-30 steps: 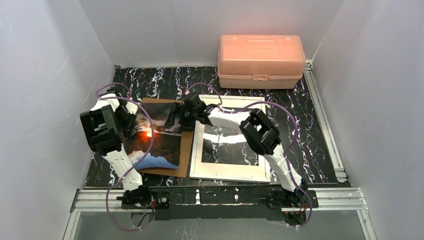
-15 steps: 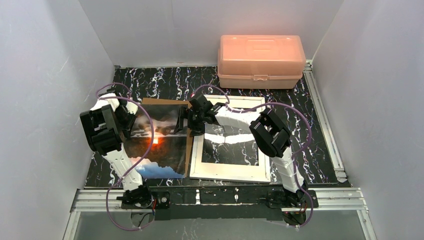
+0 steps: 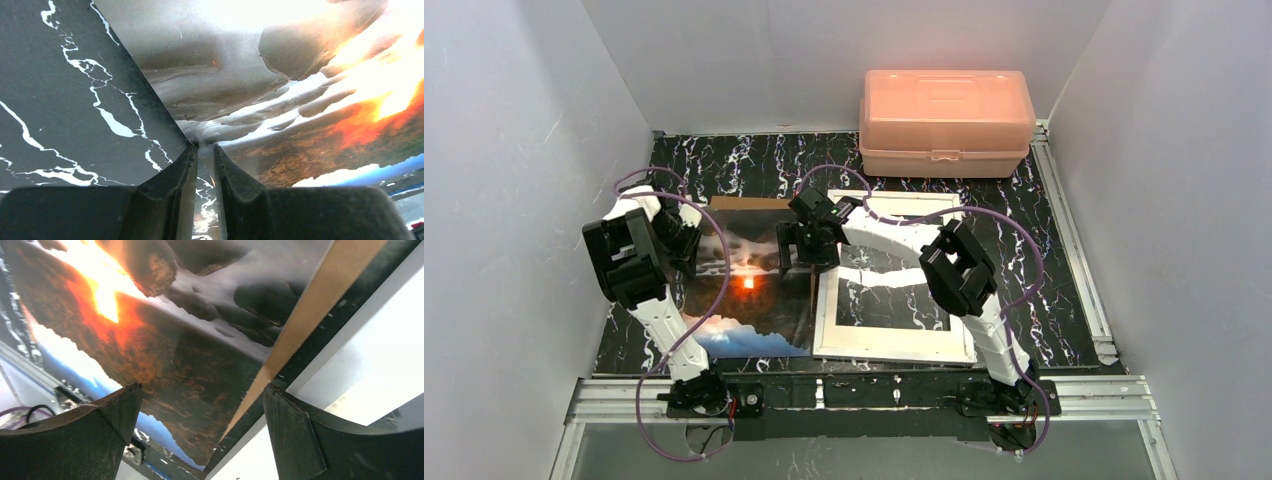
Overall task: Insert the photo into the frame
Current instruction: Move the photo frame to the center of the board, then turn over the photo at the center of the board.
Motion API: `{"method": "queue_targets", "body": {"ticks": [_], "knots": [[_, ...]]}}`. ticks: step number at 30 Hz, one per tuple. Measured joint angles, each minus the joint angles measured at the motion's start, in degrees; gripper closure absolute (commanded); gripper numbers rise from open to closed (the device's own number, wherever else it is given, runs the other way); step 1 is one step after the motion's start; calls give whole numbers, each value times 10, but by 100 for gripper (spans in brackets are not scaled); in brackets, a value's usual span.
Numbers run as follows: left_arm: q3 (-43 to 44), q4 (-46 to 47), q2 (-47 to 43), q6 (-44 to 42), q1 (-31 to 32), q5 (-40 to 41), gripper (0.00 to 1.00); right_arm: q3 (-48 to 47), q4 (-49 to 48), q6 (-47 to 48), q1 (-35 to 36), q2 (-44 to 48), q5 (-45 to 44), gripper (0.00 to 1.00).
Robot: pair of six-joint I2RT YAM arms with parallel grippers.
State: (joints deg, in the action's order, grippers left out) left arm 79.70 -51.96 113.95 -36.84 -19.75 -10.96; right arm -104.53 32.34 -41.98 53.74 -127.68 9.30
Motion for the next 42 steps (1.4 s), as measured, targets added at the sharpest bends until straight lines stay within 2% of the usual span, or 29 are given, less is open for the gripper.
{"method": "queue_targets", "body": {"ticks": [8,12,28,35,42], "knots": [[11,-20,10,-8,-38,-55,83,-7,84,39,2,0,-63,1],[12,-23,11,-9,-47,-68,83,-7,95,43,2,-2,-68,1],[5,-16,10,26,-4,-32,84,26,-15,-27,-16,-3,9,1],[-9,-1,-1,37,16,0,84,87,-83,-68,-37,19,51,1],[-9,1,-1,48,29,23,84,91,-94,-87,-44,19,70,1]]}}
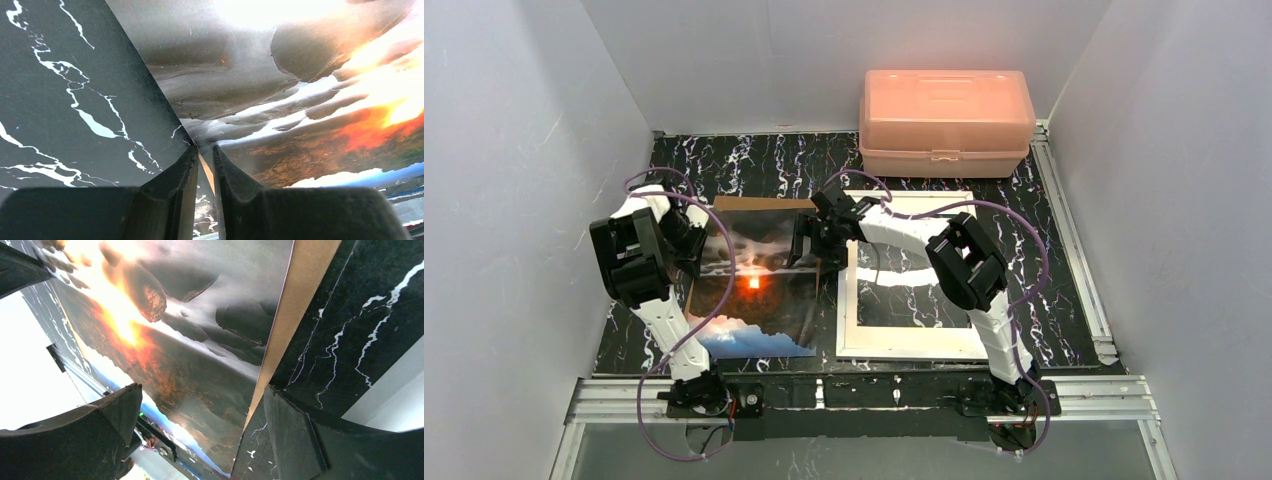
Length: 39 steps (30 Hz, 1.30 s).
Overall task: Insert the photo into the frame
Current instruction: Turn over the photo at the center of the board.
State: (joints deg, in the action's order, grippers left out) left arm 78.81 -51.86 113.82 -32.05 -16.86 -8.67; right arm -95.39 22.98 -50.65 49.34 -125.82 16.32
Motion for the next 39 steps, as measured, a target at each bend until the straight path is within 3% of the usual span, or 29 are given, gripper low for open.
{"method": "queue_targets", "body": {"ticks": [28,39], "knots": [[9,1,4,9,23,62,83,14,-58,-64,-15,-10,44,2],[-28,68,-29,38,31,98,83,-17,-67,-70,-15,-33,44,2]]}}
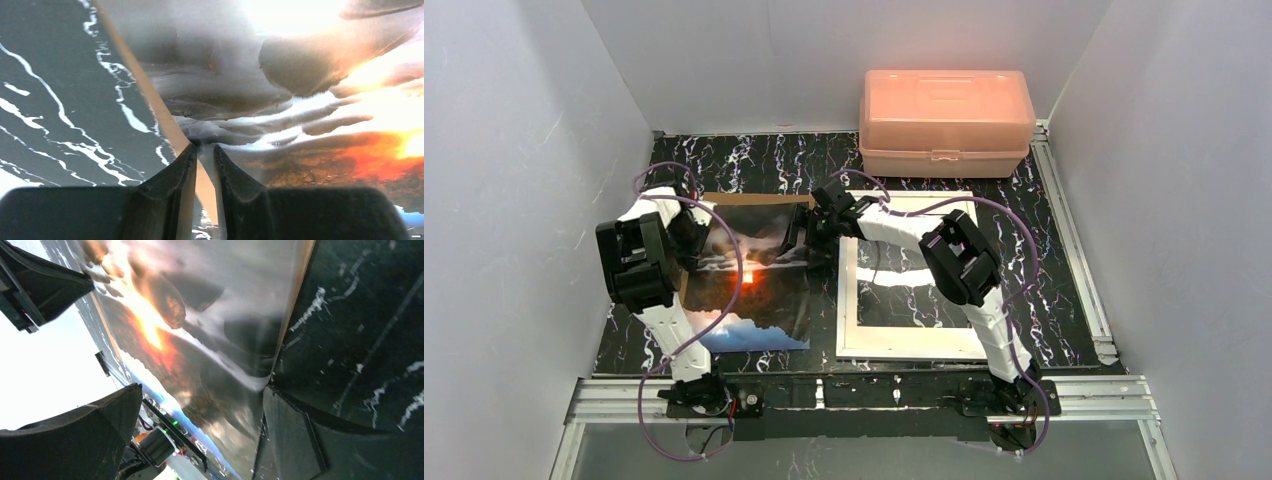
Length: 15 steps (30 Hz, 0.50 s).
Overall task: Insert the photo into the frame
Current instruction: Turn over the photo at the center of the board.
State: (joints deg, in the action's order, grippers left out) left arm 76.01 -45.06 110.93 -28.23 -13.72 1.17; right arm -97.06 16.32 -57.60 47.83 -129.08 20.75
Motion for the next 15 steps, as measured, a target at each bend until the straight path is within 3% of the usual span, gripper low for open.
{"method": "queue_targets", "body": {"ticks": [15], "knots": [[-43,44,-33,28,38,-2,83,-27,-56,-8,4,-29,9,2]]}}
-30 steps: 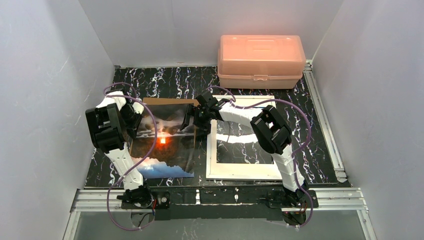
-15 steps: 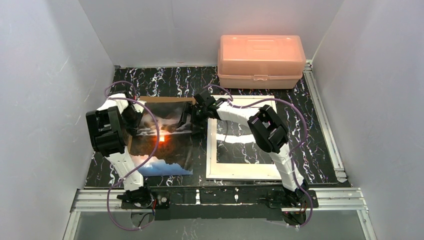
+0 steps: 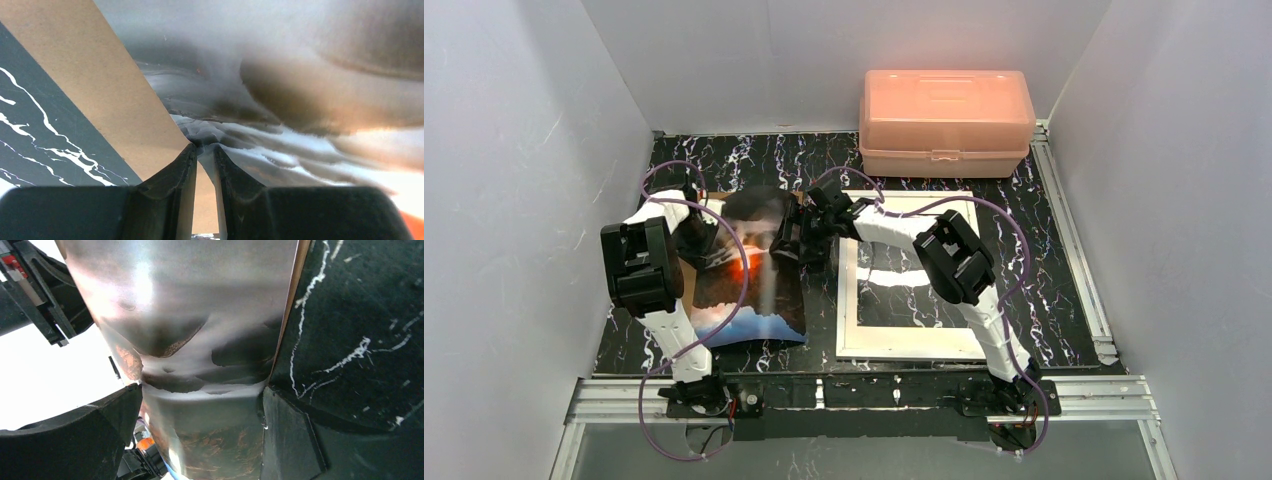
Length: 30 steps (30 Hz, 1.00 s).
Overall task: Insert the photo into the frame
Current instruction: Turn over the photo at the center of the board.
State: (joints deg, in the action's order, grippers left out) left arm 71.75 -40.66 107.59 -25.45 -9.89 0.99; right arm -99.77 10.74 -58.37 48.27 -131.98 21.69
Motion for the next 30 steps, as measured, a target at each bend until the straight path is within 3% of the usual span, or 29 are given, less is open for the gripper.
{"method": "queue_targets", "body": {"ticks": [21,30], "knots": [[18,-16,12,-1,0,-36,84,218,-411,-146,-1,48,57,1],[23,-22,15,-6,0,-38,84,231,-551,-192,9,97,73,1]]}}
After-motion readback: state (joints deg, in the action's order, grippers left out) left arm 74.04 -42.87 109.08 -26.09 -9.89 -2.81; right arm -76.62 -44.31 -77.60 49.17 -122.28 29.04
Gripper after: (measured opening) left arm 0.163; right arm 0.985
